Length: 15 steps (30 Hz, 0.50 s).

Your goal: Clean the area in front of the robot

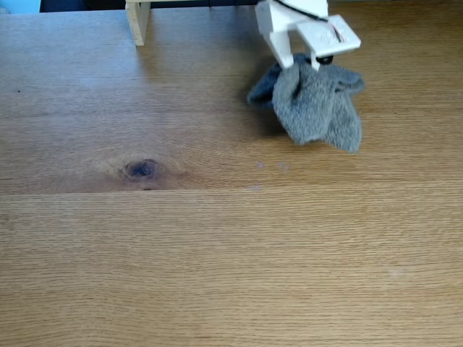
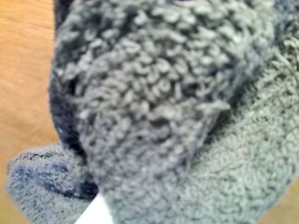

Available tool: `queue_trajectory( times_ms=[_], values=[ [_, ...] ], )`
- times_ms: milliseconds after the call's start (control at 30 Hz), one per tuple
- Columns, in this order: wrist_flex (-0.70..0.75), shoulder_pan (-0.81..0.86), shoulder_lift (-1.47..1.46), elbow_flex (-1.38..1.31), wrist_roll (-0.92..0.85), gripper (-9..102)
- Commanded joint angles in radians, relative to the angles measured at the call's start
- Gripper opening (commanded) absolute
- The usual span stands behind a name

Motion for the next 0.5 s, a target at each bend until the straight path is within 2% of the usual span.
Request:
queue_trajectory(
  times_ms=[0, 133, 467],
  values=[
    [-0.230, 0.005, -0.120, -0.041, -0.046, 0],
    [-0.396, 0.018, -0.284, -0.083, -0.097, 0],
    [-0.387, 0.152, -0.606, -0.508, -0.101, 0]
  ],
)
